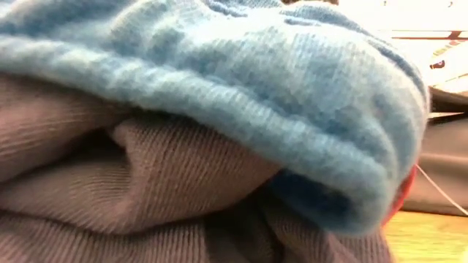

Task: Sort clothes
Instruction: Put the blue pants into the laundry bin

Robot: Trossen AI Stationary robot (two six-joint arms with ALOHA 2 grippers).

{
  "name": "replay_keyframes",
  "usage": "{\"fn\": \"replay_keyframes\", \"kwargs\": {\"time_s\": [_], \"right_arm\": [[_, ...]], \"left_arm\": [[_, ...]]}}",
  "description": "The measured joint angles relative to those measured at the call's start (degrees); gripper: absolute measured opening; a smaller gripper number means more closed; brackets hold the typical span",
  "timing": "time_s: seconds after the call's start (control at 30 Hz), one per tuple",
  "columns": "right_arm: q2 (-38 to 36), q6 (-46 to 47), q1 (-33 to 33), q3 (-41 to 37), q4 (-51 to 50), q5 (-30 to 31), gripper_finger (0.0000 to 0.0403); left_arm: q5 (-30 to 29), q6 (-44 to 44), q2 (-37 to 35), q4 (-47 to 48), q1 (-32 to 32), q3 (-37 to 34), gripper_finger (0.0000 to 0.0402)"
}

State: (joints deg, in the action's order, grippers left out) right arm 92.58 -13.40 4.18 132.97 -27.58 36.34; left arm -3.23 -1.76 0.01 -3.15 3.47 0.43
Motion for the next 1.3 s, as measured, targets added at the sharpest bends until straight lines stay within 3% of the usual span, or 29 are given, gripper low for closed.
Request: {"fn": "replay_keyframes", "kwargs": {"time_s": [0.27,0.5,0.73,0.9,1.3], "right_arm": [[0.1,2.7,-9.5,0.0,9.4,-6.2,0.0014],[1.2,10.7,-17.8,-0.7,19.2,-25.6,0.0013],[6.5,15.0,-23.4,-0.7,20.9,-29.9,0.0013],[9.5,16.8,-25.4,-0.8,13.5,-31.1,0.0013],[10.5,15.4,-26.7,-0.8,-26.7,-22.8,0.0013]], "left_arm": [[0.0,0.0,0.0,0.0,0.0,0.0,0.0124],[0.0,0.0,0.0,0.0,0.0,0.0,0.0124],[0.0,0.0,0.0,-0.2,0.0,0.0,0.0124],[0.0,0.0,0.0,-0.2,0.0,0.0,0.0124],[0.0,0.0,0.0,-0.3,0.0,0.0,0.0124]]}}
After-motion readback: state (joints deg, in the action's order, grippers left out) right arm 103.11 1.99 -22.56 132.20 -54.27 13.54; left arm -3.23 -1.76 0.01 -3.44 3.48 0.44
